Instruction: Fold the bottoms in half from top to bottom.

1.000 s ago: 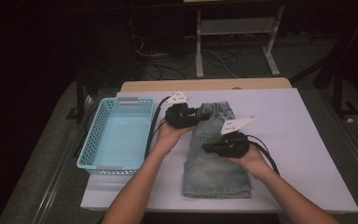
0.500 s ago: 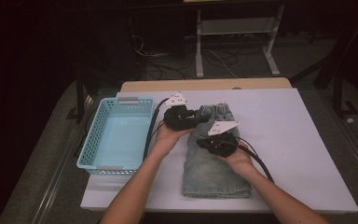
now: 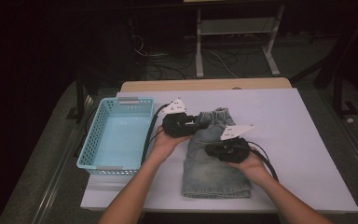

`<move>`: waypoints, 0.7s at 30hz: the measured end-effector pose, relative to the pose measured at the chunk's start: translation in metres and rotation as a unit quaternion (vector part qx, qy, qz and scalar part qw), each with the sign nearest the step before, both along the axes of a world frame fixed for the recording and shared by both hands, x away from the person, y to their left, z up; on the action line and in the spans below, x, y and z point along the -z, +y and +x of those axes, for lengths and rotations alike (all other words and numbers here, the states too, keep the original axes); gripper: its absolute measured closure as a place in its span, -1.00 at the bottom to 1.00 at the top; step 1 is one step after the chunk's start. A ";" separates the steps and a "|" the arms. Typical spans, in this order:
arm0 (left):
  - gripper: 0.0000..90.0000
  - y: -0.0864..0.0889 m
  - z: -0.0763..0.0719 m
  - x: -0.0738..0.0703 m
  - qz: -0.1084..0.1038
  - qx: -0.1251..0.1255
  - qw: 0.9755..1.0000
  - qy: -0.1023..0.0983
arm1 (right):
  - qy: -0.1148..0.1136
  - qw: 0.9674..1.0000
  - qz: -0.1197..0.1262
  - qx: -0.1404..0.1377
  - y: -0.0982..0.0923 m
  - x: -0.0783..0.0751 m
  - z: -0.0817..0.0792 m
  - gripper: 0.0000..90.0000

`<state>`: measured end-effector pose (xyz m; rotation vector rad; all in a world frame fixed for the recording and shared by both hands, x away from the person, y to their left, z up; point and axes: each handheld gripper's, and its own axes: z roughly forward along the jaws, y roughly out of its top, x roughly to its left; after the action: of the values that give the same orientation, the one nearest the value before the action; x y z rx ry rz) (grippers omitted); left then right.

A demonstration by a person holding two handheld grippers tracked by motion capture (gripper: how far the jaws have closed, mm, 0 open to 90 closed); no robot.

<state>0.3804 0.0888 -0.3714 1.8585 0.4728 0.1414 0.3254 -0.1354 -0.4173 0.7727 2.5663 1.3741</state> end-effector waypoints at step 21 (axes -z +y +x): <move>0.53 0.008 -0.032 0.003 0.005 0.033 0.999 -0.001 | 0.032 0.995 0.025 0.092 -0.108 -0.006 -0.028 0.11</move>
<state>0.3486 0.0970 -0.3741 1.8805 0.4097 0.1001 0.2971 -0.2437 -0.4115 1.0468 2.4426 1.3821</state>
